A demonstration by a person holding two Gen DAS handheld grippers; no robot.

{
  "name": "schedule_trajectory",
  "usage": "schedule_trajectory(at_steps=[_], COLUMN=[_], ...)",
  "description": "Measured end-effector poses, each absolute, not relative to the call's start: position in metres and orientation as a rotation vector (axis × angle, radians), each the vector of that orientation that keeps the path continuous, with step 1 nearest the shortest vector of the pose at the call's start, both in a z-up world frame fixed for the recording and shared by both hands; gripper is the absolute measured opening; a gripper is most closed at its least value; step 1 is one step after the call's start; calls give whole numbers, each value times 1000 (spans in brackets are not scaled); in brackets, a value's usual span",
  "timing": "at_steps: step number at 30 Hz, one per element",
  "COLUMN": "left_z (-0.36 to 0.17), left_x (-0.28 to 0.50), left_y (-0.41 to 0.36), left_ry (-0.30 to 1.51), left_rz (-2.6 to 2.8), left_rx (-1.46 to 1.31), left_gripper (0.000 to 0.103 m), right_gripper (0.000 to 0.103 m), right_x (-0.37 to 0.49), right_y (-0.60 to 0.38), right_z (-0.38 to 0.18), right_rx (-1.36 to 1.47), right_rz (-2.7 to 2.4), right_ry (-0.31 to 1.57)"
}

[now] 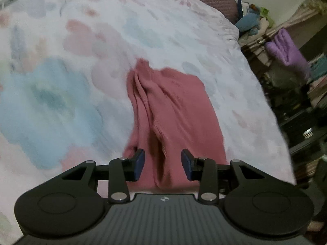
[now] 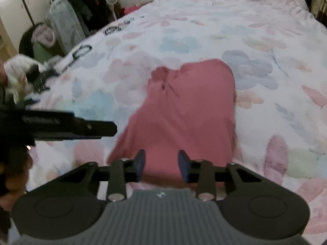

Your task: Fold small clothes

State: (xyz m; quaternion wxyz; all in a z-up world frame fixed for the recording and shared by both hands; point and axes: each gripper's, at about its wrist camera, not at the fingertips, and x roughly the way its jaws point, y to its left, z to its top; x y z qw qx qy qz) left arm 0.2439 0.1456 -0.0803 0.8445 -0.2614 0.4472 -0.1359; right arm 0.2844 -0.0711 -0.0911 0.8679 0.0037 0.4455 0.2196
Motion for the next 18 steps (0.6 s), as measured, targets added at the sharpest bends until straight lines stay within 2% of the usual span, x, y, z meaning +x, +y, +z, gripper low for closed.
schedule_trajectory(at_steps=[3, 7, 10, 11, 13, 14, 18], left_z=[-98, -117, -125, -125, -122, -121, -105], left_x=[248, 254, 259, 260, 259, 259, 253], left_y=[139, 128, 125, 125, 125, 124, 125], left_ry=[985, 1028, 1041, 1038, 1025, 1021, 968], left_rz=[-315, -319, -317, -323, -341, -350, -359], left_rx=[-596, -597, -578, -576, -569, -565, -561], left_gripper=[51, 51, 51, 47, 29, 13, 7], right_gripper=[30, 31, 38, 42, 46, 49, 50], right_x=[281, 273, 265, 261, 253, 250, 252], right_y=[-74, -85, -95, -99, -107, -111, -122], right_z=[-98, -99, -98, -98, -98, -99, -113], right_rx=[-7, -25, -48, -57, -81, -94, -137], right_rz=[450, 435, 423, 418, 402, 391, 330], right_ry=[944, 932, 915, 905, 881, 875, 906])
